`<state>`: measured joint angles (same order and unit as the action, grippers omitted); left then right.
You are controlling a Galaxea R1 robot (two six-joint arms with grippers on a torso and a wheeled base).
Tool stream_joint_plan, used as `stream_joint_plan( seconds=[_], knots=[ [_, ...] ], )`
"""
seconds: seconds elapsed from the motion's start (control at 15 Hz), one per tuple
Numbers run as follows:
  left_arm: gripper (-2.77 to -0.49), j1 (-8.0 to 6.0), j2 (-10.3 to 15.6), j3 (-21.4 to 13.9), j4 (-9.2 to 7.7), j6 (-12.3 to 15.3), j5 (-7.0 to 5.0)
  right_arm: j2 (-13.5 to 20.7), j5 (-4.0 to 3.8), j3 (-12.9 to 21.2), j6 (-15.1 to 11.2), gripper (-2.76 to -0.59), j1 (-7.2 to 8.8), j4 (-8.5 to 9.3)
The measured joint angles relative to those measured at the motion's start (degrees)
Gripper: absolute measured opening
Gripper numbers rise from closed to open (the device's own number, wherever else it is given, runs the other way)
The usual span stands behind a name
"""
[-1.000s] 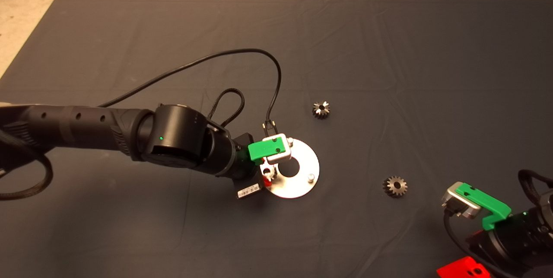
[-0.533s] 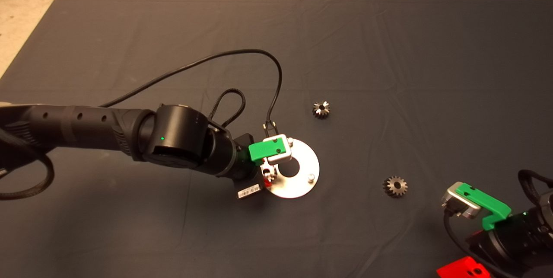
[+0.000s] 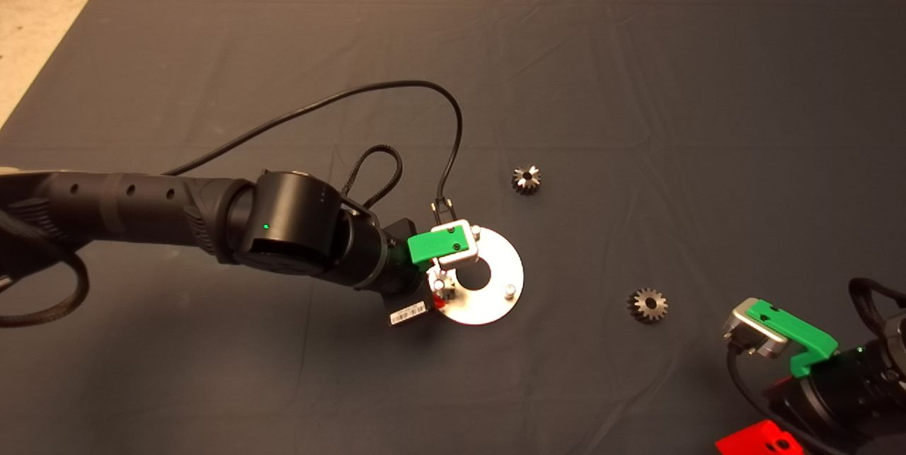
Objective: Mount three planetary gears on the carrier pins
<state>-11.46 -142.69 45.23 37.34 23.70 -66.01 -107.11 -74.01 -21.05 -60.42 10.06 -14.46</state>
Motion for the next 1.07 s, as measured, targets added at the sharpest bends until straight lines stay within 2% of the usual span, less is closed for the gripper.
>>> stream_joint_plan(
  seconds=[0.13, 0.27, 0.4, 0.53, 0.6, 0.73, 0.87, 0.93, 1.0, 1.07],
  knots=[
    [-1.86, 0.00, 0.24, -0.71, 0.00, 1.51, -0.02, 0.00, 0.04, 0.00, 0.02, -0.61, 0.30, 0.13],
    [-1.80, -0.02, 1.68, -3.59, -0.05, 4.34, -0.22, 0.00, 0.09, 0.00, 0.09, -0.61, 0.99, 0.25],
    [-1.80, -0.55, 5.07, -7.41, -0.18, 9.51, -1.32, 0.00, 0.04, 0.00, 0.64, -0.61, 1.77, 0.54],
    [-1.80, -0.96, 8.62, -11.00, -0.13, 18.20, -3.94, -0.02, 0.09, 0.00, 2.19, -0.61, 2.21, 0.82],
    [-1.80, -0.96, 9.93, -13.33, -0.18, 22.96, -5.85, -0.17, 0.20, 0.00, 2.48, -0.60, 2.50, 0.90],
    [-1.80, -0.99, 11.27, -18.48, -0.19, 32.34, -9.95, -0.50, 1.00, -0.20, 3.00, -0.61, 3.51, 1.01],
    [-1.80, -1.15, 11.93, -21.89, -0.24, 42.36, -13.10, -2.18, 1.49, -1.16, 3.63, -0.60, 5.65, 1.13],
    [-1.80, -1.33, 11.98, -22.77, -0.20, 46.29, -14.49, -3.41, 1.94, -2.65, 3.90, -0.60, 6.65, 1.16],
    [-1.80, -1.29, 11.91, -23.63, -0.22, 49.53, -15.83, -4.58, 2.02, -4.49, 4.98, -0.60, 7.30, 1.16],
    [-1.80, -1.30, 11.65, -24.54, -0.22, 51.44, -17.16, -5.54, 2.02, -5.89, 5.49, -0.61, 7.67, 1.15]
  ],
)
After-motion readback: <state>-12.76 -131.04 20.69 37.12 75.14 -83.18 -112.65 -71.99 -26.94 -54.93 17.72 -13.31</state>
